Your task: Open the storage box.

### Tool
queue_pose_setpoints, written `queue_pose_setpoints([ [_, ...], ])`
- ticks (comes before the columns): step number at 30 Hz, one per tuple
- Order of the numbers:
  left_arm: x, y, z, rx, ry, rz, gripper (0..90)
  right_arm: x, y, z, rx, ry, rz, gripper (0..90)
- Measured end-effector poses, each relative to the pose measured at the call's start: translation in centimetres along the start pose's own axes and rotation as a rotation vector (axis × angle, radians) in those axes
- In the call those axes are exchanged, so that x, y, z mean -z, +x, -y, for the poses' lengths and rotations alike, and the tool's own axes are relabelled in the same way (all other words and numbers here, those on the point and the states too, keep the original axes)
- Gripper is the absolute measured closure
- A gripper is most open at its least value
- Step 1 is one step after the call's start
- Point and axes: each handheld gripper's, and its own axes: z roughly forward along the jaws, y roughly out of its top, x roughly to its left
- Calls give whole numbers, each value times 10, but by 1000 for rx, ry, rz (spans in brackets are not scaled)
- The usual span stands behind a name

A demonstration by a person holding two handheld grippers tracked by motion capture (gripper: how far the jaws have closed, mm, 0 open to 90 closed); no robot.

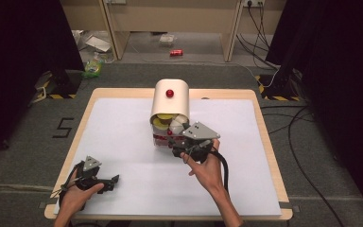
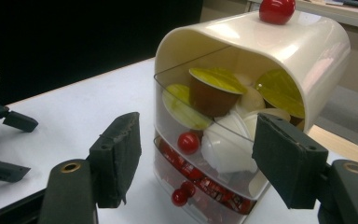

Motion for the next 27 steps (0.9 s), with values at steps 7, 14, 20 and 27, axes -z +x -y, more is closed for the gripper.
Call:
queue_pose_setpoints([
  [7, 0, 0, 0, 0, 0, 0, 0, -10, 1, -4, 6, 6, -11, 330],
  [14, 0, 0, 0, 1, 0, 0, 0, -24, 1, -2, 23, 18, -27, 328],
  [20, 0, 0, 0, 0, 0, 0, 0, -29, -3, -2, 10, 14, -47, 324],
  [27, 0, 0, 0, 1, 0, 1, 0, -27, -5, -1, 2, 18, -67, 323],
])
